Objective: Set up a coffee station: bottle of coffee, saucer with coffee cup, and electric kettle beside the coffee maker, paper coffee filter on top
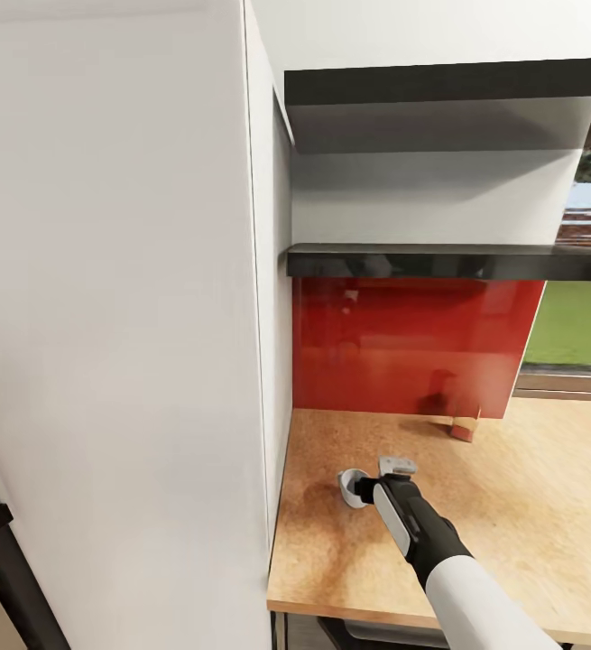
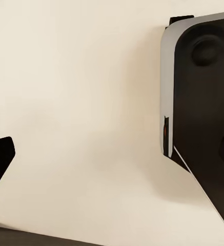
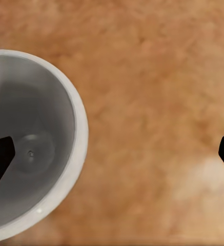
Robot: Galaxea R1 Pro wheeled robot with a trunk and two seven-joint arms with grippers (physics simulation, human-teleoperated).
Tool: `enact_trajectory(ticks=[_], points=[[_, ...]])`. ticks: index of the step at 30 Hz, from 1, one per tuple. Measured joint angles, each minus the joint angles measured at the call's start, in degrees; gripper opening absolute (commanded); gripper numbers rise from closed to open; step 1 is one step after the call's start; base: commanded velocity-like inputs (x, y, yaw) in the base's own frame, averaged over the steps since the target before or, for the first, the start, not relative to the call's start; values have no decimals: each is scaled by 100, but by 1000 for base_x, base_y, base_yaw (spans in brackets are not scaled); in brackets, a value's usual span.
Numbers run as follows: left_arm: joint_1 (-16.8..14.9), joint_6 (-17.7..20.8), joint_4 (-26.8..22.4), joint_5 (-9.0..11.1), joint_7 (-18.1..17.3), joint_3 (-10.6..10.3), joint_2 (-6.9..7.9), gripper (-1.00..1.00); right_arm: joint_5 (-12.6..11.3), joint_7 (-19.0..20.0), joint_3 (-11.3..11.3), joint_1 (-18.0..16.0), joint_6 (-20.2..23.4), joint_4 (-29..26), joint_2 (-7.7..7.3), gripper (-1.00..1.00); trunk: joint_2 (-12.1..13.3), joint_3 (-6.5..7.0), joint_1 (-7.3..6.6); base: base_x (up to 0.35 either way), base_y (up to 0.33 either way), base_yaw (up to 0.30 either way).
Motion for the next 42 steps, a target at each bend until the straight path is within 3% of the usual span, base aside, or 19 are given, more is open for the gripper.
enact_trajectory(ticks=[36,42], points=[[0,0,-9,0,-5,0,0,100,0,5,-1,0,0,56,0,100,0,0,0,3,14,0],[-1,0,-9,0,-1,0,0,100,-1,8,3,0,-9,326,0,100,0,0,0,0,0,0]])
